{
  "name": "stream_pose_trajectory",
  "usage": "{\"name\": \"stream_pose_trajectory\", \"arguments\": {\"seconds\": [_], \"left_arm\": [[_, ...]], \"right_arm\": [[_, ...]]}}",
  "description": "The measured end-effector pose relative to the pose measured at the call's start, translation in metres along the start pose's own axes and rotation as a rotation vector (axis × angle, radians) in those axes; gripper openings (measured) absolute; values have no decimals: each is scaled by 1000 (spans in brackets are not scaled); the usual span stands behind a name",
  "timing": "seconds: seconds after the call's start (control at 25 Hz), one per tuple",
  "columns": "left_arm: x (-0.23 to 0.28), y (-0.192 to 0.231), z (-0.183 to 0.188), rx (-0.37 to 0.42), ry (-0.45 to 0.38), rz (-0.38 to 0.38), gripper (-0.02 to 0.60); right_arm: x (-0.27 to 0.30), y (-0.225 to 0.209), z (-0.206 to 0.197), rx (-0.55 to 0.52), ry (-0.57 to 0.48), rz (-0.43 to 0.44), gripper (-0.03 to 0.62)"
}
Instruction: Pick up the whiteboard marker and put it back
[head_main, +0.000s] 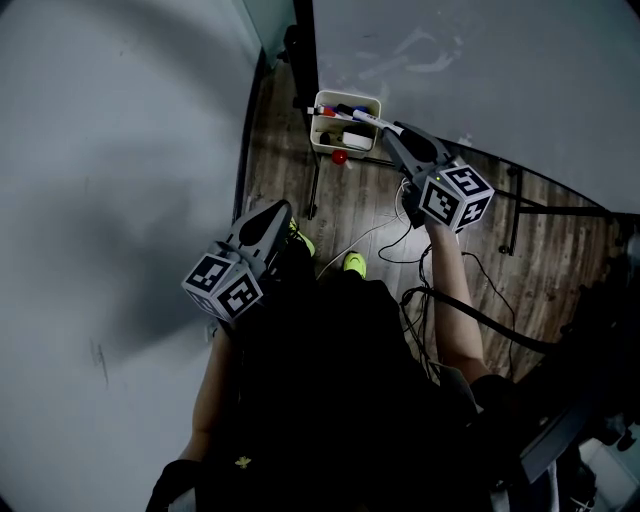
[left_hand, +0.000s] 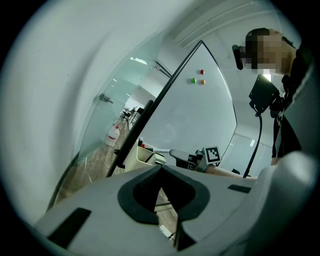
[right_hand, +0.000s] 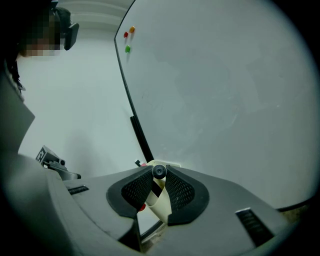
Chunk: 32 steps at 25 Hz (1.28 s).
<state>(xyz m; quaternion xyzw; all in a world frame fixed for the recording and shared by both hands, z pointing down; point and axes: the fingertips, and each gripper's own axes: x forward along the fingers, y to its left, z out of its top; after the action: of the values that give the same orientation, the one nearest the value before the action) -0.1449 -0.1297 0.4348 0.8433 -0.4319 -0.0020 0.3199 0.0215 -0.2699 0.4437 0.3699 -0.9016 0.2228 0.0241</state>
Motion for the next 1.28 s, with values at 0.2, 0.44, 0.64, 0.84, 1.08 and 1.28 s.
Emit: {"name": "stream_pose_trajectory", "arguments": {"seconds": [0.2, 0.44, 0.64, 0.84, 1.08, 1.28], "left_arm": [[0, 3, 0, -2, 4, 3, 31], [-3, 4, -1, -3, 3, 11, 31], [-6, 5, -2, -9, 0, 20, 31], [-3, 2, -1, -5, 0, 14, 31], [0, -1, 1, -5, -5, 4, 31], [1, -2, 1, -7, -8, 4, 31]], "right_arm": [[5, -4, -7, 19, 5, -7, 80], [6, -10, -12, 32, 9, -24, 80], [7, -13, -14, 38, 15, -26, 81], [9, -12, -16, 17, 32, -33, 83], [10, -7, -15, -12, 47, -18, 92], [10, -2, -13, -35, 40, 2, 159]]}}
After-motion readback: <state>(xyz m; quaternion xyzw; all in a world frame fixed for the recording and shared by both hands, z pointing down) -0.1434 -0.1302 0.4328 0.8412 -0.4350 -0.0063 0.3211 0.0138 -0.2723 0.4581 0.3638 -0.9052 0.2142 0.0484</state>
